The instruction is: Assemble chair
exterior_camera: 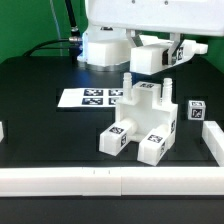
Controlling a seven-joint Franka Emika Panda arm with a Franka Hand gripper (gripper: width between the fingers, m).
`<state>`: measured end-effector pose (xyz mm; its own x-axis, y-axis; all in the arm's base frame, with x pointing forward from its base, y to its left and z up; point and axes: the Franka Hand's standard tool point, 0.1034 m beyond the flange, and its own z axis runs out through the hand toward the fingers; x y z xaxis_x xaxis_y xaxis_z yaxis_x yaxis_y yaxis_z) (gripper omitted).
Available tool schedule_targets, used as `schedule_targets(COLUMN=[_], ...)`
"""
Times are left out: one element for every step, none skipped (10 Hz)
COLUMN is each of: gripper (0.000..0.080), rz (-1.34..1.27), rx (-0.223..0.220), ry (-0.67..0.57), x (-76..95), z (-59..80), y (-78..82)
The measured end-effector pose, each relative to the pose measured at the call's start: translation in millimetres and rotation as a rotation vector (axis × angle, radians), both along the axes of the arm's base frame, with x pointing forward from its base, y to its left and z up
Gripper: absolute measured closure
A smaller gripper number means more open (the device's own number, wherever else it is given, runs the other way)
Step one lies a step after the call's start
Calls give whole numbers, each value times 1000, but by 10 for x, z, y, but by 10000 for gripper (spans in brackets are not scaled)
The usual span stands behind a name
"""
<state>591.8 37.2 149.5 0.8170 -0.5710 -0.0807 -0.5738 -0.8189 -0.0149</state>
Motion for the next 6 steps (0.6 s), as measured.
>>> schedule_targets(gripper=[511,511,511,511,511,511], rz=[11,45,69,73,73,73], rx=[-3,-2,-3,-2,-3,-3], ry=[-8,-6,-1,2,3,3], x=[-14,-33,-47,-51,-52,-54], z=[-37,-86,-140,-162,-166,-171], y=[46,93,124,141,137,137])
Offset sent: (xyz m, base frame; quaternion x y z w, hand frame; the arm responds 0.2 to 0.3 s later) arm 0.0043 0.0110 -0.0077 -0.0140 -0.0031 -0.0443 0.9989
